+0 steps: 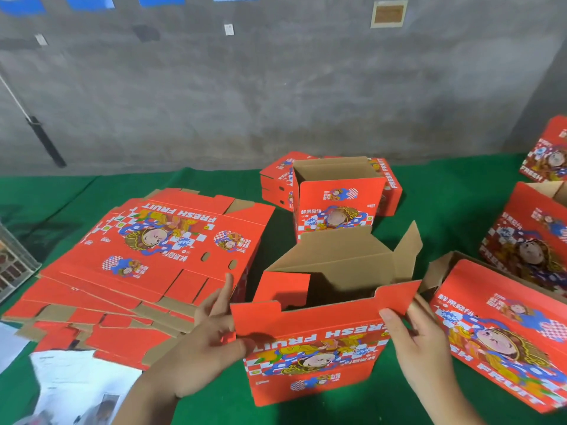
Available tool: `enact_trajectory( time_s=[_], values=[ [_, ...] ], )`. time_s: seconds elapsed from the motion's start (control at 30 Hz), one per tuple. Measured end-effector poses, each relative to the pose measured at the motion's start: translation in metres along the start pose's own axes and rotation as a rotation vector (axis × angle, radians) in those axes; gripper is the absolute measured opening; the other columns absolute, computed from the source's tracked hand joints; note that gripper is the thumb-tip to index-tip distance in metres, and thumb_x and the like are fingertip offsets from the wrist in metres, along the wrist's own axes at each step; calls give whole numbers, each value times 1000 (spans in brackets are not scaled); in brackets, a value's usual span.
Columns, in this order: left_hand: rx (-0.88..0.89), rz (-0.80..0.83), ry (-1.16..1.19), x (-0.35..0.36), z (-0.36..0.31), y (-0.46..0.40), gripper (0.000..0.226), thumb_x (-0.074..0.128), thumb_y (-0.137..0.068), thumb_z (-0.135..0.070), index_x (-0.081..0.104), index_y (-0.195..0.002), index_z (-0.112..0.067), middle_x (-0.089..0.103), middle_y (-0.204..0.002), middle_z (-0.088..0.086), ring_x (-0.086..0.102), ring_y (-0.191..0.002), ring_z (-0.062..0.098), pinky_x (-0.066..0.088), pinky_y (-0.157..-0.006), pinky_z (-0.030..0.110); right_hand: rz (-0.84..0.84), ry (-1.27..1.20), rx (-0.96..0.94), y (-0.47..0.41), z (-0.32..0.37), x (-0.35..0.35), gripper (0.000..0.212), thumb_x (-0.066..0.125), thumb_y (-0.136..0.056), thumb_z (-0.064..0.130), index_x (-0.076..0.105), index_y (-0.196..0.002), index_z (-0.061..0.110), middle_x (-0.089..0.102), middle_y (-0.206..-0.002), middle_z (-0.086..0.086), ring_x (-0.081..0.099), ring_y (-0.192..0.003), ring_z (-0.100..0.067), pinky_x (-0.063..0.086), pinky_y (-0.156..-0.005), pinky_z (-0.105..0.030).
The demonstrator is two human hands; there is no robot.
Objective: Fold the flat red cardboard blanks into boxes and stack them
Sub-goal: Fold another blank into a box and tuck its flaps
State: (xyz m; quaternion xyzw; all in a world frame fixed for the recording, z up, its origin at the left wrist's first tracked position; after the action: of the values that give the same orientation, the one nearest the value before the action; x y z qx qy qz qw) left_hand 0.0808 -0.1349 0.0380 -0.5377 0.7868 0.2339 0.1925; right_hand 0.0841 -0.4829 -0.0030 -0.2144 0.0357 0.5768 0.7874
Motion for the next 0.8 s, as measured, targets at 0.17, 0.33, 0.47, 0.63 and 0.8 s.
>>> enact_trajectory(
  time_s=[0.17,0.33,0.47,0.63,0.8],
  values=[
    [-122,157,-60,7,-1,10,92,66,-75,-65,5,-142,-79,-13,-168,-21,-17,-151,-3,18,-125,41,-13,16,-12,6,3,2,36,64,-85,45,73,-117,32,62,-129,22,59,-117,5,48,-88,-6],
    [-96,119,-91,2,-4,8,77,61,-73,-76,30,-143,-71,-43,-154,-28,-28,-148,1,12,-128,50,-26,-41,16,6,-4,1,24,70,-88,25,77,-109,17,60,-135,11,56,-125,4,50,-86,-7],
    [-98,-255,374,9,1,-3,75,62,-75,-80,45,-145,-59,44,-159,-21,47,-137,-9,42,-107,21,11,-42,-18,4,5,3,21,63,-100,33,76,-112,20,62,-131,4,63,-118,-7,54,-89,-17],
    [3,-709,218,18,-8,-19,25,51,-104,-48,68,-107,-30,69,-101,1,65,-99,27,51,-92,54,-100,187,54,-7,11,-1,42,53,-93,56,73,-108,23,52,-140,1,58,-119,-16,47,-95,-37],
    [12,-755,-101,16,-13,-37,51,64,-99,-15,51,-147,-27,44,-121,6,54,-105,31,49,-95,44,-55,178,130,-22,6,-3,86,72,-93,32,16,-157,46,25,-166,2,43,-143,-24,44,-108,-46]
  ],
)
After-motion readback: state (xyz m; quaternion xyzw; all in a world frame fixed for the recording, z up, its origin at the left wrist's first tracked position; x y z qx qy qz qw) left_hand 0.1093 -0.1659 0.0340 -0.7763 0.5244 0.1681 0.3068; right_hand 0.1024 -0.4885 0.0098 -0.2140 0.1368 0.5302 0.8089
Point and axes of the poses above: each hand's wrist, its own y-axis away from the middle knuckle, its own x-axis out of the palm, z = x × y, the point moved 6 cm from there along -y, towards the middle knuckle
